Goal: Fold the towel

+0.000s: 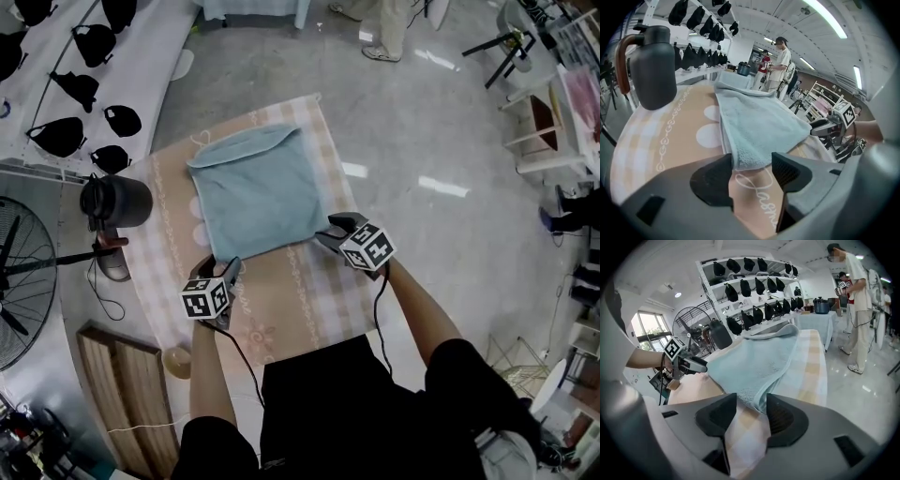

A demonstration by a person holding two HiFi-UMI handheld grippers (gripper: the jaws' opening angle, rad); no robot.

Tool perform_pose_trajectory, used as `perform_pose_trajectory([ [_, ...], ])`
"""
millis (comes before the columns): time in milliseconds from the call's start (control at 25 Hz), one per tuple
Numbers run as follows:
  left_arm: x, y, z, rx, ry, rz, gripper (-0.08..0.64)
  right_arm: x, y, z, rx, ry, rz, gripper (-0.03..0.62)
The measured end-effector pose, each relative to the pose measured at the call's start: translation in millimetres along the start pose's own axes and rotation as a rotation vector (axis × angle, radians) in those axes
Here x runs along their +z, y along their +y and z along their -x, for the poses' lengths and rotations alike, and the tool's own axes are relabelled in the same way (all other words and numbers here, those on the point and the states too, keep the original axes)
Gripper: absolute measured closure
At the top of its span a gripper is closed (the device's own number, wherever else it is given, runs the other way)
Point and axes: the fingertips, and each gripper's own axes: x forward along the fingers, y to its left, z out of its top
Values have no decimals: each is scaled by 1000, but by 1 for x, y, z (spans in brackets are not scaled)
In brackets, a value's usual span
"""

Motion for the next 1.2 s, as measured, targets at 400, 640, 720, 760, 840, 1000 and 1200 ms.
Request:
perform_pose_trajectory([
  [400,-14,6,21,61,-1,-14,528,2,11,18,-12,-76,18,552],
  [640,-35,1,44,63,1,-8,528,-21,32,34,-5,-35,28,554],
  [720,-46,-1,52,56,7,0,528,-31,40,39,-5,-26,17,554],
  [760,-52,-3,56,53,8,2,528,-36,45,41,-6,-24,14,554],
  [840,-65,-5,63,49,9,4,529,-45,55,44,-7,-20,10,554],
  [1000,-93,-12,74,43,14,25,528,-67,75,49,-8,-10,-7,552],
  [1200,-123,-20,88,24,22,50,528,-93,97,57,-11,1,-20,552],
])
